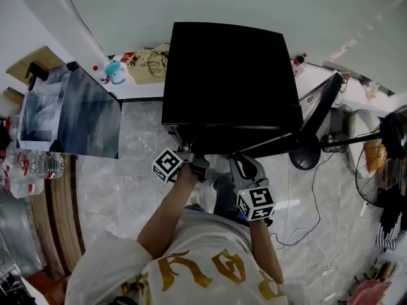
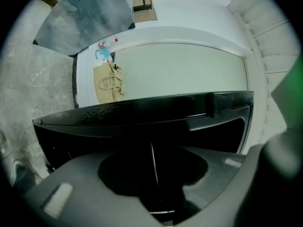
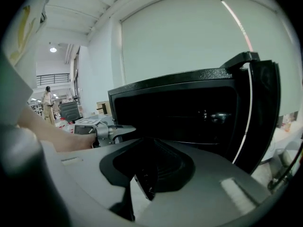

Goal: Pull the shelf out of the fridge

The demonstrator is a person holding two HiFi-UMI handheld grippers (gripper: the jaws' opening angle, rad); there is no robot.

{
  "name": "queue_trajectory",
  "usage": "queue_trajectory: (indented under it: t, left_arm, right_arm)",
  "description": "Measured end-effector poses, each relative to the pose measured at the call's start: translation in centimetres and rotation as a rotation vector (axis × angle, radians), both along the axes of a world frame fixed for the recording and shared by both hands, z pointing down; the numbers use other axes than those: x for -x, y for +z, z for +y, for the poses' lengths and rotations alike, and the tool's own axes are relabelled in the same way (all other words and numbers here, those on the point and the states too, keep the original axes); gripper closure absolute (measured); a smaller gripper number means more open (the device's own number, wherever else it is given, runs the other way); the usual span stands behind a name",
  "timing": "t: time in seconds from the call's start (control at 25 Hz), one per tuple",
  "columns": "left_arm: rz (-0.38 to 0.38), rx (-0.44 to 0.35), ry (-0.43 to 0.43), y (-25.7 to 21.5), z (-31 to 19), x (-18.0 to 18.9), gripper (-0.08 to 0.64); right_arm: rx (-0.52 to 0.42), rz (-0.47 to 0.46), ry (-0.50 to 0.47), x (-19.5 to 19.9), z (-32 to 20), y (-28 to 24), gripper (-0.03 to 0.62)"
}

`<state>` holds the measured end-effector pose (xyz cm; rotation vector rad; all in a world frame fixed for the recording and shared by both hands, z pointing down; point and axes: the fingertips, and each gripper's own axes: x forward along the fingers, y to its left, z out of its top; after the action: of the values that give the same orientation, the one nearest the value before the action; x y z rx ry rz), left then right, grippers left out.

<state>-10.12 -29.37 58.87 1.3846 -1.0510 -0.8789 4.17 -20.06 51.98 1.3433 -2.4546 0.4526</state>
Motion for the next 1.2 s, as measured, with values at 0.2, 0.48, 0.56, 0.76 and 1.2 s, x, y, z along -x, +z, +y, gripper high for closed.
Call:
queue_trajectory:
  t: [0.2,0.48,0.56,0.76,1.2]
  left_arm:
    - [0.017,-0.015,-0.065,0.1,-2.2,-0.2,0.416]
    - [0.044,-0.024,-0.099,0.6,-4.1,-0.7,0.451]
    - [0.051,-0.041,-0.093,0.5,-4.5,-0.8,0.463]
    - [0.075,-0.074,-0.074,-0.1,-4.6,-1.1,0.542]
    - [0.126,-0.06,-0.065,-0.1,-3.0,-1.2,0.546]
  right_arm:
    - [0.038,-0.016,-0.098,1.0,-1.1,1.1,0.503]
    - [0.061,-0.005,-0.073,-0.9,-1.3,1.6,0.503]
    - [0.066,-0.003,-0.054,-1.5,-1.5,1.9,0.503]
    - [0.075,0.001,-0.054,-1.7,-1.5,2.5,0.503]
    - [0.058,0.005,-0.033,-2.2,-0.1,2.0,0.503]
